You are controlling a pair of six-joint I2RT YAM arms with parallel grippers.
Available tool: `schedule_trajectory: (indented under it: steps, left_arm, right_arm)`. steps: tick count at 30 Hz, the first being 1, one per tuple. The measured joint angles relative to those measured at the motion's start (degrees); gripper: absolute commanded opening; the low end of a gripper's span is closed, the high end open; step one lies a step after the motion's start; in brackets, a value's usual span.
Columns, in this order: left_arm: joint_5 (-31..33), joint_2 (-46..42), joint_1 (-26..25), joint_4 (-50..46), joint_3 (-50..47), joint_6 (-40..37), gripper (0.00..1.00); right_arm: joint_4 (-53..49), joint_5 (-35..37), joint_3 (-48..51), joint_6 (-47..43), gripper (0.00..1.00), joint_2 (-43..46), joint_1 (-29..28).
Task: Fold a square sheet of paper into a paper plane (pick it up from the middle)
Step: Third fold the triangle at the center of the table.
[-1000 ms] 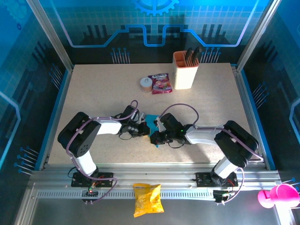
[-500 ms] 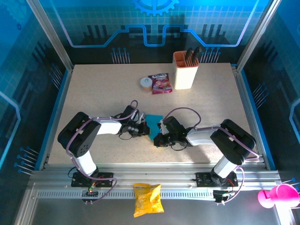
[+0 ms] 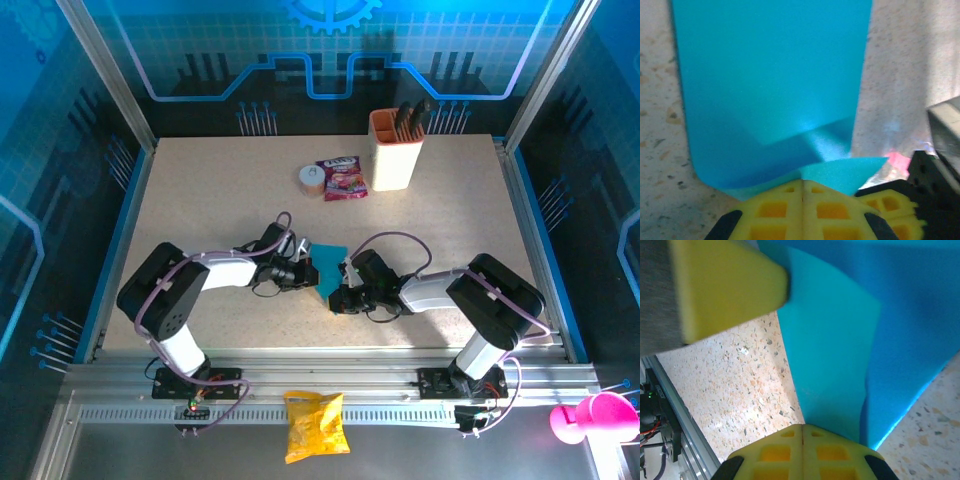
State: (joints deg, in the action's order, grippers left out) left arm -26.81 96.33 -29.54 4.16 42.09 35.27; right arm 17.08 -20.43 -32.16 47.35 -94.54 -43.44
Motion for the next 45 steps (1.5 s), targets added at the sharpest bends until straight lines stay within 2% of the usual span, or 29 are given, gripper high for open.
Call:
schedule_trajectory:
  steps: [7, 14, 25, 37, 45]
  left_arm:
    - [0.0, -5.4, -2.0, 0.5, 0.6, 2.4, 0.0]
    - [0.0, -4.5, -4.5, 2.8, -0.6, 4.6, 0.0]
    - [0.7, 3.7, -4.6, 6.2, -1.6, 5.4, 0.0]
    - [3.2, 3.6, -4.7, 4.7, -0.5, 6.4, 0.0]
    - [5.0, 3.6, -1.6, 2.1, 1.0, 5.3, 0.0]
  right_arm:
    - [0.7, 0.0, 0.3, 0.7, 0.0, -0.1, 0.1]
    - [1.0, -0.3, 0.3, 1.1, 0.0, -0.3, 0.2]
    - [1.0, -0.9, 0.3, 1.4, 0.0, -0.7, 0.4]
    - [0.7, -1.3, 0.3, 2.3, 0.0, -1.5, 0.7]
    - [0.6, -1.9, 0.3, 3.0, 0.0, -1.9, 0.9]
